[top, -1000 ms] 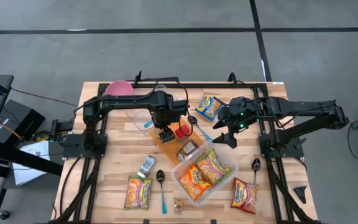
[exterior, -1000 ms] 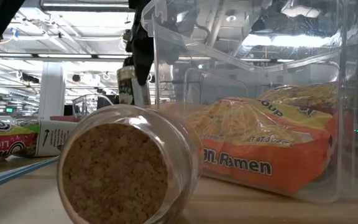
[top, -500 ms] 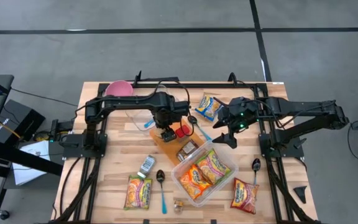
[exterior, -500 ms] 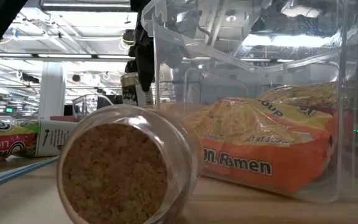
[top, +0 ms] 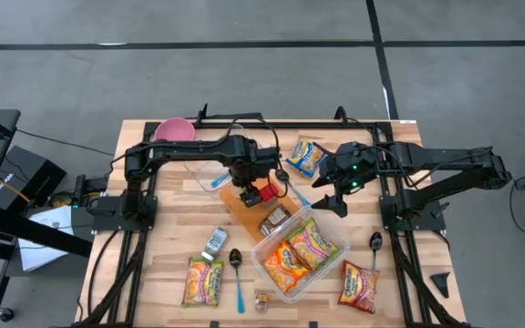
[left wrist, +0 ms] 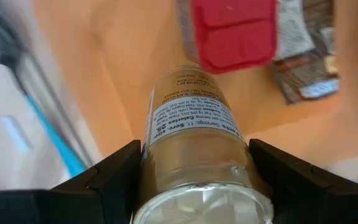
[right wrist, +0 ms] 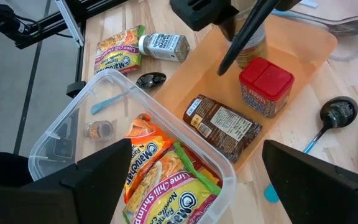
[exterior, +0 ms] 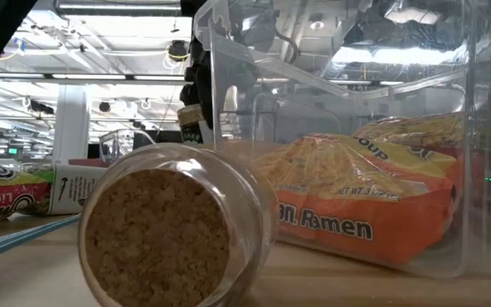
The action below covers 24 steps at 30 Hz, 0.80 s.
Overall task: Pick & Place Food Item
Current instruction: Put the golden seasoning bottle into the orange bin
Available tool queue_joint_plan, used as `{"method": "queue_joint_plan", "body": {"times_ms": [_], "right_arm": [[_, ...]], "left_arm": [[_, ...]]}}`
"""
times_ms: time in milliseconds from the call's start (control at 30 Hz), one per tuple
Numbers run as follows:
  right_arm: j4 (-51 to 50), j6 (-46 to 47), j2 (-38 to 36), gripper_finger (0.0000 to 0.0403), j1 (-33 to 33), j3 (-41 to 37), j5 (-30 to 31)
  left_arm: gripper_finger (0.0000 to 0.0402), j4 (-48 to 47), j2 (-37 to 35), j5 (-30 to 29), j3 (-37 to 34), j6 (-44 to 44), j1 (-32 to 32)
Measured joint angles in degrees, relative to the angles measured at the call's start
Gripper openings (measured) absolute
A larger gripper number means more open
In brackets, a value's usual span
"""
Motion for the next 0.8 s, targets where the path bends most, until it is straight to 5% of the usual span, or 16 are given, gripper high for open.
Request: {"method": "queue_joint_plan", "body": {"times_ms": [267, 800], "right_arm": [[0.0, 0.0, 0.0, 0.0356, 0.0, 0.0, 0.0], [0.0, 0.6, 0.0, 0.0356, 0.0, 0.0, 0.0]], "left_arm": [[0.0331, 4.8, 0.0, -4.1, 0.0, 0.1, 0.0], [0.0284, 8.7, -4.9, -10.6, 0.0, 2.9, 0.2]]}}
